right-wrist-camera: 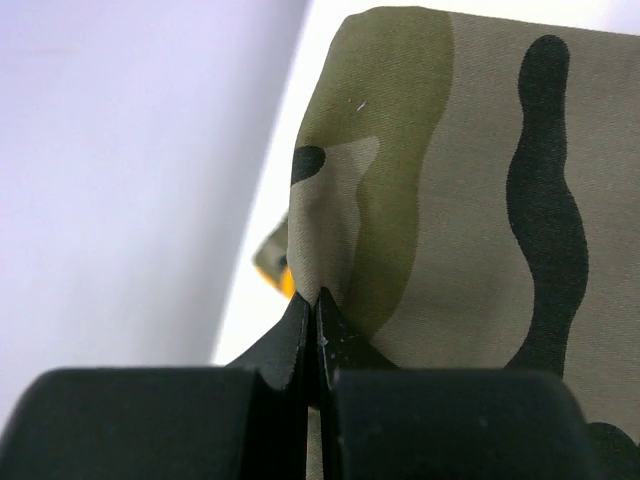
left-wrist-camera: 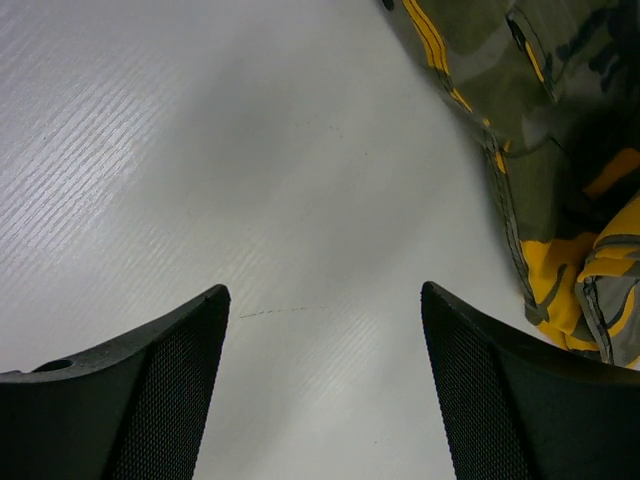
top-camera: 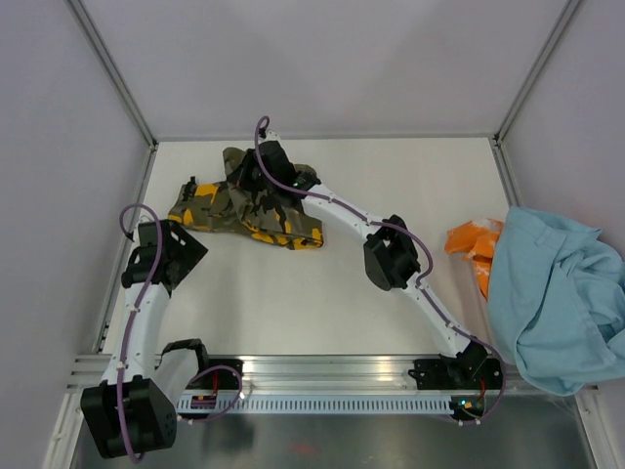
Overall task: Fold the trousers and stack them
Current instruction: Fold the trousers
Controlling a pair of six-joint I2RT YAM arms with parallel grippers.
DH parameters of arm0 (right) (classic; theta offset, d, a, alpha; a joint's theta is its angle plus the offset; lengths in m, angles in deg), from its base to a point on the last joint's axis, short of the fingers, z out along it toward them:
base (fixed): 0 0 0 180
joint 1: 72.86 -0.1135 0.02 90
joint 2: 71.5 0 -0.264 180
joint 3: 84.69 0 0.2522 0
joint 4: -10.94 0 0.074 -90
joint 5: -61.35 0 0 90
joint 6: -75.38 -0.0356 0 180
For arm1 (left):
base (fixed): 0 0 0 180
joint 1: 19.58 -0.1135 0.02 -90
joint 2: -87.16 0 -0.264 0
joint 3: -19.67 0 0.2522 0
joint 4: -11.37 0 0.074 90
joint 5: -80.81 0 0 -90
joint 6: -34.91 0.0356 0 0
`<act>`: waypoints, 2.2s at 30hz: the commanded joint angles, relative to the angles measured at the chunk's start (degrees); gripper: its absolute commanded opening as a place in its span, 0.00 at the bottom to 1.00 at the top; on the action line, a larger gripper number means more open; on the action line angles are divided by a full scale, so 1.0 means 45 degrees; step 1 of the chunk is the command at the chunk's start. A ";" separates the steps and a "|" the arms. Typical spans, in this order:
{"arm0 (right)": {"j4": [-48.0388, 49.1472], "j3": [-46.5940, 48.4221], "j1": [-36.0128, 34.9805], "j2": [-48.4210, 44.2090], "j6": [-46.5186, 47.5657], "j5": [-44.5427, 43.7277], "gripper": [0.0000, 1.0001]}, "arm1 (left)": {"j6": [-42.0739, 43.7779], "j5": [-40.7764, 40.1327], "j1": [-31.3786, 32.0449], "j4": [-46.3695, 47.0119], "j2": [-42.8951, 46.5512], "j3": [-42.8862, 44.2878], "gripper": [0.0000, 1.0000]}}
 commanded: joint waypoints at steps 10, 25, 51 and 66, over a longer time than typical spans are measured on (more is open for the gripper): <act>0.3182 0.0351 -0.0770 -0.1082 -0.1375 -0.0249 0.00 | -0.0342 -0.0672 0.0031 0.0404 0.0428 -0.0266 0.81; 0.3139 -0.9450 0.2740 -0.8659 0.1478 0.0434 0.00 | -0.0614 0.1394 0.0031 0.4307 -0.3475 0.1924 0.76; -0.1841 -1.2619 0.9913 -0.8528 0.9838 0.4028 0.00 | -0.0674 0.0560 0.1064 0.5935 -0.8495 0.3579 0.86; -0.2174 -1.2638 1.2470 -0.9424 0.9897 0.3618 0.00 | -0.1494 -0.1843 0.3309 0.3903 -0.9555 0.3995 0.02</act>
